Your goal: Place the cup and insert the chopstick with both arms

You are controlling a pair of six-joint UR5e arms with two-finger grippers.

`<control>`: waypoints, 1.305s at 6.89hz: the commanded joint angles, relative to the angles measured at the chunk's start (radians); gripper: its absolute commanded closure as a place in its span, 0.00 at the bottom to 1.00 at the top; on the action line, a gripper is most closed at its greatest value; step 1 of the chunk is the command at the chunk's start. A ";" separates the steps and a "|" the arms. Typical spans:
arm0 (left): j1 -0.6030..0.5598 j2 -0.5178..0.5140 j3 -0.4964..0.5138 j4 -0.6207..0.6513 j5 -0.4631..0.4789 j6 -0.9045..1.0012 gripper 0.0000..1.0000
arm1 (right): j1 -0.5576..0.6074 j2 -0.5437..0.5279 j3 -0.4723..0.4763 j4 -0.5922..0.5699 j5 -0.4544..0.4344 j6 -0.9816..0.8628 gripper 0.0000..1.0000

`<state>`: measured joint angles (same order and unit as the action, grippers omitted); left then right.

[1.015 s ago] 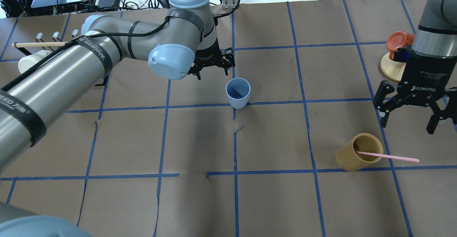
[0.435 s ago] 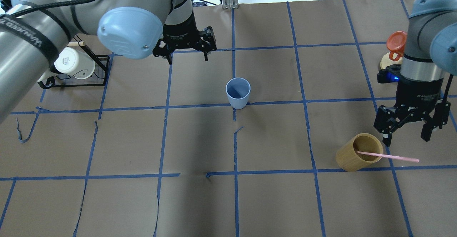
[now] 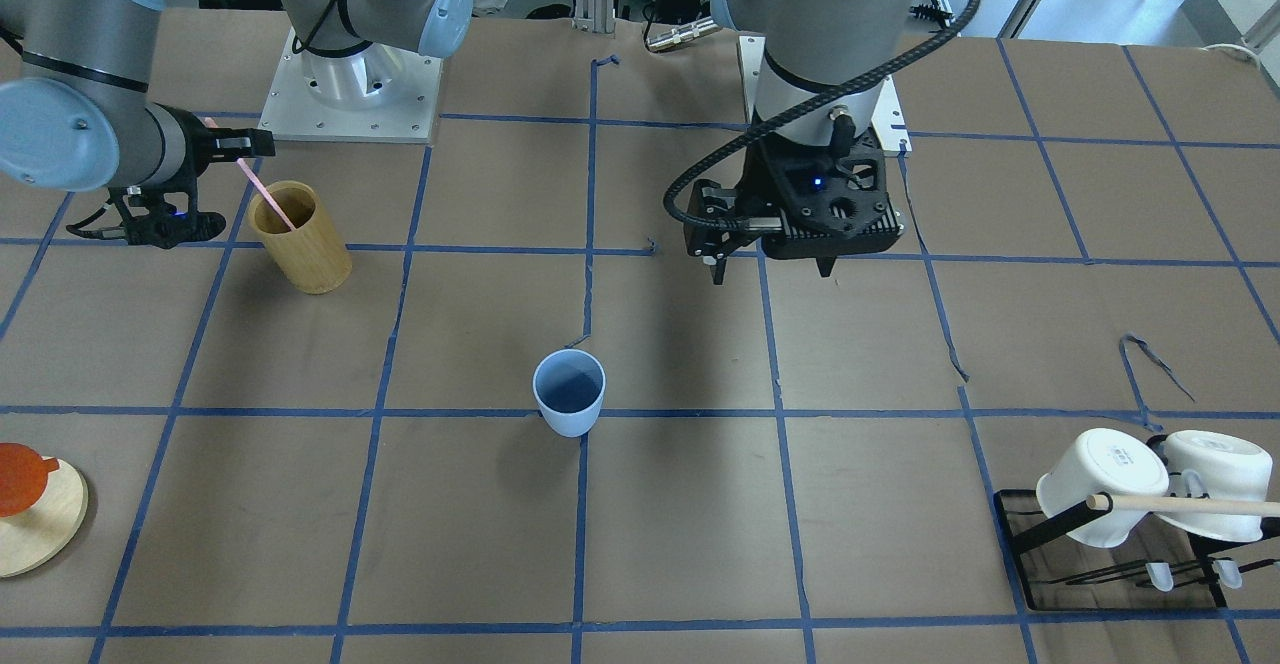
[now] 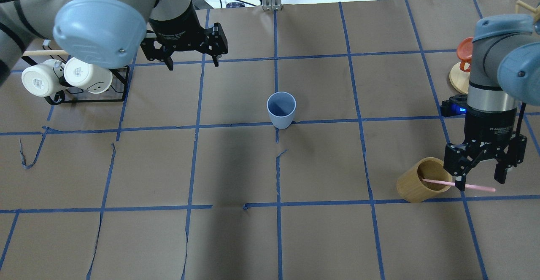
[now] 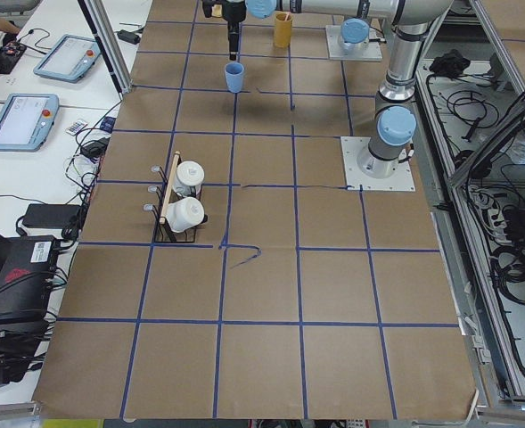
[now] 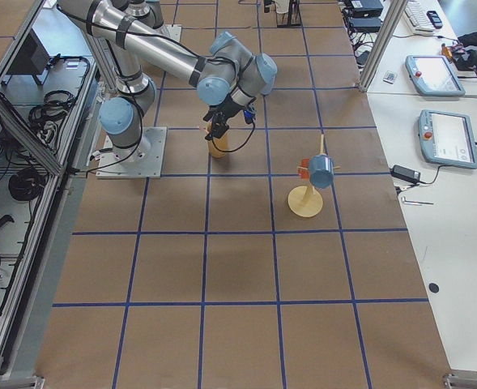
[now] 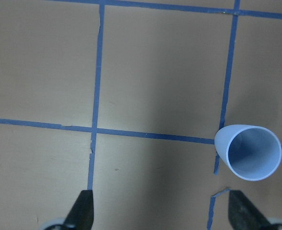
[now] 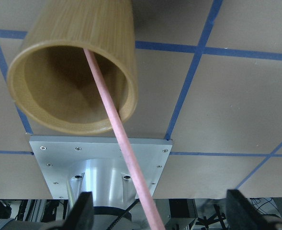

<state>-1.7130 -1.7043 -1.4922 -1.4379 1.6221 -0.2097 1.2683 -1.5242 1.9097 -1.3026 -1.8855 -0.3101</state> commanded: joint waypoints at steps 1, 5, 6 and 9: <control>0.070 0.058 -0.025 -0.031 -0.010 0.104 0.00 | -0.003 -0.001 0.002 0.022 -0.001 0.012 0.52; 0.095 0.129 -0.077 -0.044 -0.010 0.144 0.00 | -0.003 -0.001 0.002 0.112 0.002 0.013 0.53; 0.095 0.127 -0.071 -0.036 -0.011 0.144 0.00 | -0.003 -0.001 0.002 0.111 0.002 0.013 0.53; 0.125 0.127 -0.066 -0.009 -0.018 0.144 0.00 | -0.003 -0.001 0.002 0.111 0.002 0.013 0.80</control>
<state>-1.5966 -1.5770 -1.5618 -1.4505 1.6056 -0.0662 1.2655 -1.5248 1.9118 -1.1916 -1.8848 -0.2976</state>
